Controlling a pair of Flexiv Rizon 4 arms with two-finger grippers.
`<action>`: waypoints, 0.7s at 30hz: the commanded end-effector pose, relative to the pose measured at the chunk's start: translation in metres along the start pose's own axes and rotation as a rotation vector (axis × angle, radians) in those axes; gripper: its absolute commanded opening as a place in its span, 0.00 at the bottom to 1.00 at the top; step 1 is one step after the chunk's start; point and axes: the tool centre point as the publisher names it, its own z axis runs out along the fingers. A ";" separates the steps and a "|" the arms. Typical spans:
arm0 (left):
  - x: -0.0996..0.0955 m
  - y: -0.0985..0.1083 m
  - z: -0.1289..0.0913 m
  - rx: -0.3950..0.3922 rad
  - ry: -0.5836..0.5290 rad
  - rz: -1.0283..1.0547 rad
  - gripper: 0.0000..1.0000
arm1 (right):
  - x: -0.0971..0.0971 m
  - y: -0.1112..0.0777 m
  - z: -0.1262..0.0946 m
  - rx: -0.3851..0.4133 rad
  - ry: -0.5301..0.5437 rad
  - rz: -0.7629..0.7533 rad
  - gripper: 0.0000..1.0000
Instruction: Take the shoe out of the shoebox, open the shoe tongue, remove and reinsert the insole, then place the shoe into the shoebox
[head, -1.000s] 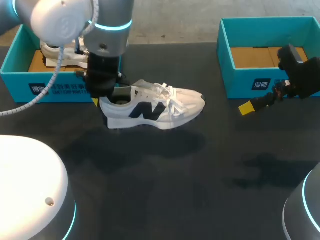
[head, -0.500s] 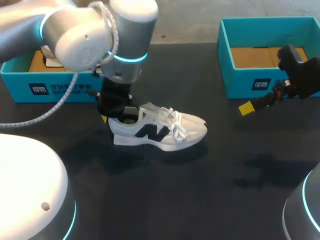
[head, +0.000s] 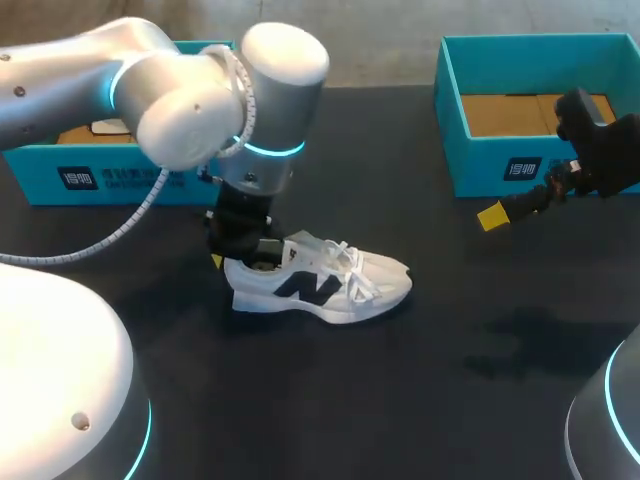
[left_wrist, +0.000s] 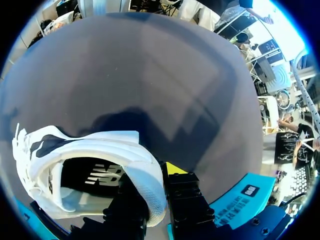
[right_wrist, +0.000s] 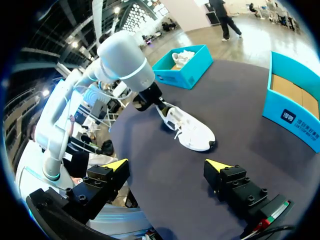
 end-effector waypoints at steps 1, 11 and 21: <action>-0.007 0.003 0.003 0.006 0.006 -0.002 0.00 | 0.000 0.001 0.001 0.002 -0.002 0.002 1.00; -0.009 -0.009 0.005 0.010 0.004 -0.010 0.81 | 0.000 0.001 0.001 0.002 -0.002 0.002 1.00; 0.001 -0.022 -0.020 -0.015 -0.074 -0.060 1.00 | 0.000 0.001 0.001 0.002 -0.002 0.002 1.00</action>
